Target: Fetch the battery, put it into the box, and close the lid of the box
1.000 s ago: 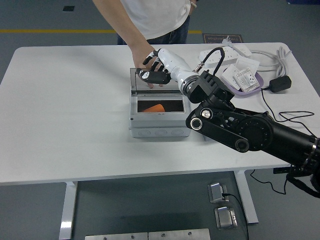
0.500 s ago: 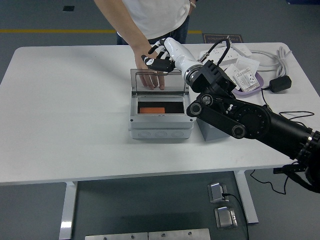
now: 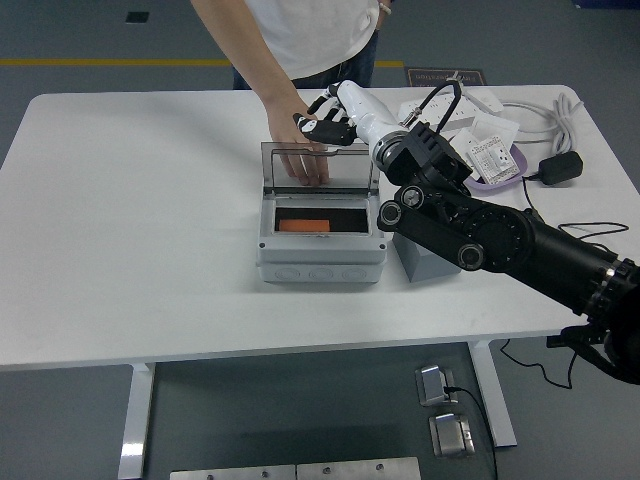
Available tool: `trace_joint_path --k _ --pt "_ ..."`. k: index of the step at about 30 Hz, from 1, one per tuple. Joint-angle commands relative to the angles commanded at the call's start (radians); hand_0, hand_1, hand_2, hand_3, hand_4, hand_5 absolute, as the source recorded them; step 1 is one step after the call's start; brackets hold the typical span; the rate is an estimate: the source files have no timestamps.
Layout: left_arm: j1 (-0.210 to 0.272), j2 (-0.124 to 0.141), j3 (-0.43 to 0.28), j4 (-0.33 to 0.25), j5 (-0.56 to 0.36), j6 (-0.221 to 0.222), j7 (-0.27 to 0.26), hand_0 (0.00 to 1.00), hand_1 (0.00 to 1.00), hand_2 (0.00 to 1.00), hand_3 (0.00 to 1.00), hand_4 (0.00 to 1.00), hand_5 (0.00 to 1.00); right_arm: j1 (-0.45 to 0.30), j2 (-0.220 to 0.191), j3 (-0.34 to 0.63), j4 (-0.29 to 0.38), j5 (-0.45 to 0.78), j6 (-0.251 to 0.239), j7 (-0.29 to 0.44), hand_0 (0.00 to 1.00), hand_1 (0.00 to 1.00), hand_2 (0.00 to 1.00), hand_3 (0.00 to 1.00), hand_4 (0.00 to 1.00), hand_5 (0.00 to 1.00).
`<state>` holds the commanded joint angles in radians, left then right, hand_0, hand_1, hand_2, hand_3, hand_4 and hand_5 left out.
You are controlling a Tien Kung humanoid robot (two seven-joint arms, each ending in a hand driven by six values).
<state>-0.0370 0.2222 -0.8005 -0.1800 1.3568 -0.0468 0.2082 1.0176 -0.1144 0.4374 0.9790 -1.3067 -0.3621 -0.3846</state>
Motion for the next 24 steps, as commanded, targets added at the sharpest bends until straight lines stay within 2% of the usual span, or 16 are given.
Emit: trace_joint_path --k 16,19,24 --pt "0.005 -0.001 -0.003 0.0 0.005 0.001 0.002 0.619 0.717 0.655 0.613 0.684 0.512 0.002 0.004 -0.004 -0.011 -0.005 0.003 -0.006 0.691 0.53 0.531 0.591 0.799 0.724" --pt "0.008 -0.002 -0.006 0.0 0.007 0.001 0.004 0.618 0.717 0.654 0.613 0.683 0.514 0.01 0.0 0.0 -0.001 -0.01 0.031 -0.028 0.694 0.52 0.523 0.598 0.8 0.723" --pt "0.015 -0.003 -0.011 0.0 0.008 0.001 0.006 0.618 0.717 0.654 0.613 0.683 0.514 0.042 -0.016 0.003 0.024 0.002 0.136 -0.116 0.694 0.52 0.523 0.598 0.8 0.723"
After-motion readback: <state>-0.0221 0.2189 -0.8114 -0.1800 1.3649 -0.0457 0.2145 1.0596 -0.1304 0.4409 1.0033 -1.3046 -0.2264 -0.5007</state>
